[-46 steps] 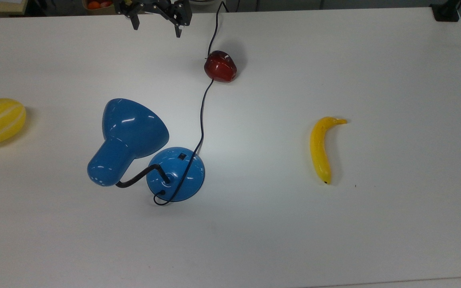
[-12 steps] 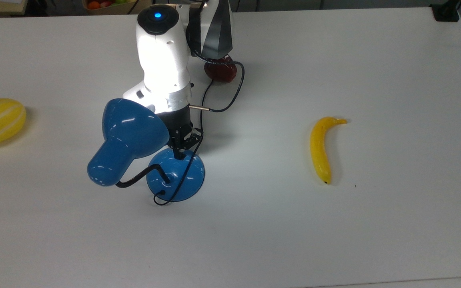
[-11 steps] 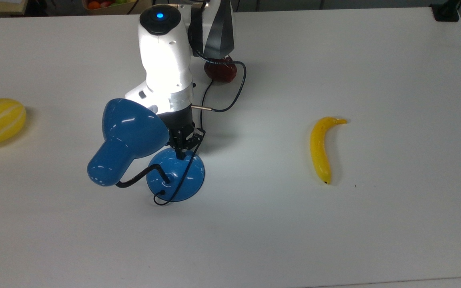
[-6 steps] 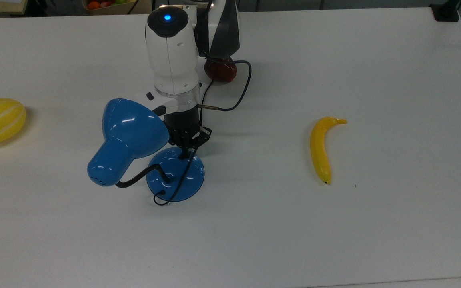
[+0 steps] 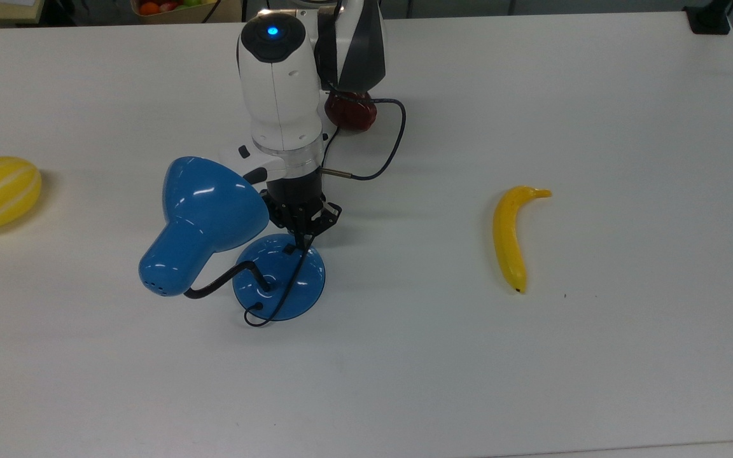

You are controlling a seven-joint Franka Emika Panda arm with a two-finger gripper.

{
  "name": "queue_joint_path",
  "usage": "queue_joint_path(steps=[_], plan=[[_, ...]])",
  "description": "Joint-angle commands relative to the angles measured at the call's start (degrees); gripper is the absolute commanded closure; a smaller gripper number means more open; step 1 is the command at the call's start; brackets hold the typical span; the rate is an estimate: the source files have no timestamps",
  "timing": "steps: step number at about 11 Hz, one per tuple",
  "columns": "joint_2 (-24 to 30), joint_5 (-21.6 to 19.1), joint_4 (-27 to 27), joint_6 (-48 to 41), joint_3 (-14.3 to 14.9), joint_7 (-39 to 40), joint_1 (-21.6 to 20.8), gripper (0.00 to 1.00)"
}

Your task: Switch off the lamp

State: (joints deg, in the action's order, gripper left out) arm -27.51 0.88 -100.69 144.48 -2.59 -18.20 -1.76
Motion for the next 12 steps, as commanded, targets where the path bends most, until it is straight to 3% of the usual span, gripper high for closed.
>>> queue_joint_path(steps=[1,3,4,5,8,12], plan=[[10.67,1.06,-2.93,-19.39,0.13,1.13,0.96,0.95],[18.76,2.02,-4.67,-32.02,0.13,4.48,1.14,0.72],[23.07,2.89,-7.47,-33.72,0.13,4.93,1.67,0.39],[26.76,3.16,-10.02,-33.91,0.13,4.93,2.02,0.0],[31.89,2.99,-11.54,-39.07,0.83,5.11,2.11,0.0],[33.13,2.73,-11.36,-40.24,1.71,7.3,2.11,0.0]])
